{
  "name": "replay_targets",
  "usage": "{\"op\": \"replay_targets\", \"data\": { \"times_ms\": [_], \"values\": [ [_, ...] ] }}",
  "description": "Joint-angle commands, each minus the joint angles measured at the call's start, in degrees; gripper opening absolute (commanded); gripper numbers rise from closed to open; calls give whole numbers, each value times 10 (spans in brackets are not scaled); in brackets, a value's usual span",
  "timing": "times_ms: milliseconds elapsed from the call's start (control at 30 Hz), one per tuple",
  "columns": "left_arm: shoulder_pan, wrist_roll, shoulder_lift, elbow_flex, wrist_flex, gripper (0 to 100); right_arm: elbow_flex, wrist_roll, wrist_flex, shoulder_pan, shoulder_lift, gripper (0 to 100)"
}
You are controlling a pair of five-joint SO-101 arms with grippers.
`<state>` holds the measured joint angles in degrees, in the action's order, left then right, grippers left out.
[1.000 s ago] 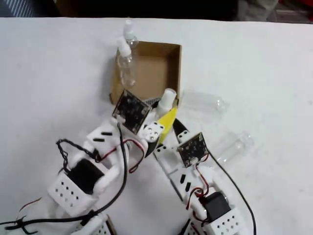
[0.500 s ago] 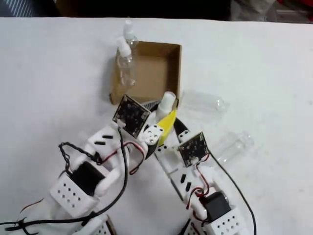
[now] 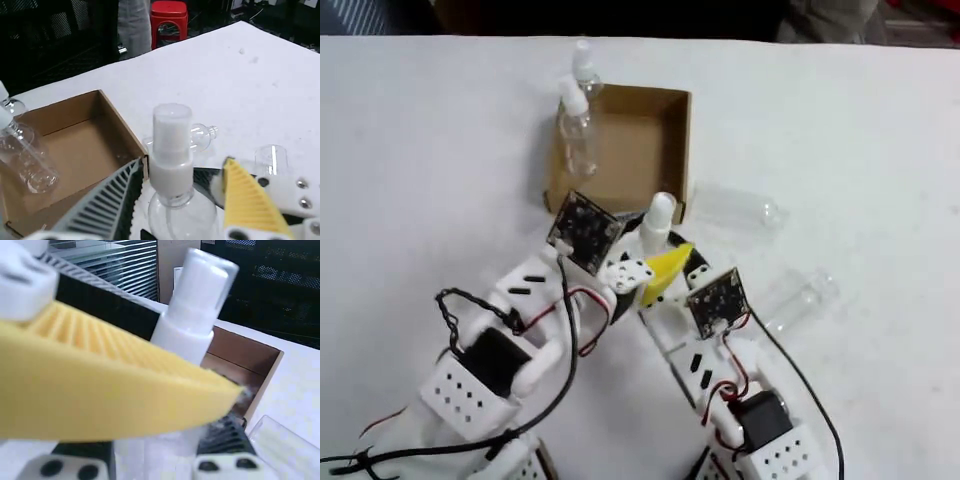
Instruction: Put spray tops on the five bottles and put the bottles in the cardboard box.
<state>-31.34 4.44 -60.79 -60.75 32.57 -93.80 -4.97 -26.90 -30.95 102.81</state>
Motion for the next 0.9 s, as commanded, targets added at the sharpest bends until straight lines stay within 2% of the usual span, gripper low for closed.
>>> {"op": "replay_targets", "data": {
  "times_ms": [0,133,333,633,733,867],
  "values": [
    [23,22,-18,4,4,300,8,6,9,7,4,15],
    [22,24,-32,3,4,327,8,6,9,7,4,15],
    [22,21,-142,4,53,325,7,6,9,7,4,15],
    [24,22,-254,7,162,319,7,4,9,7,3,15],
    [24,24,-278,8,193,232,7,4,8,14,3,15],
    [24,23,-318,7,202,4,9,5,14,44,3,15]
  ]
}}
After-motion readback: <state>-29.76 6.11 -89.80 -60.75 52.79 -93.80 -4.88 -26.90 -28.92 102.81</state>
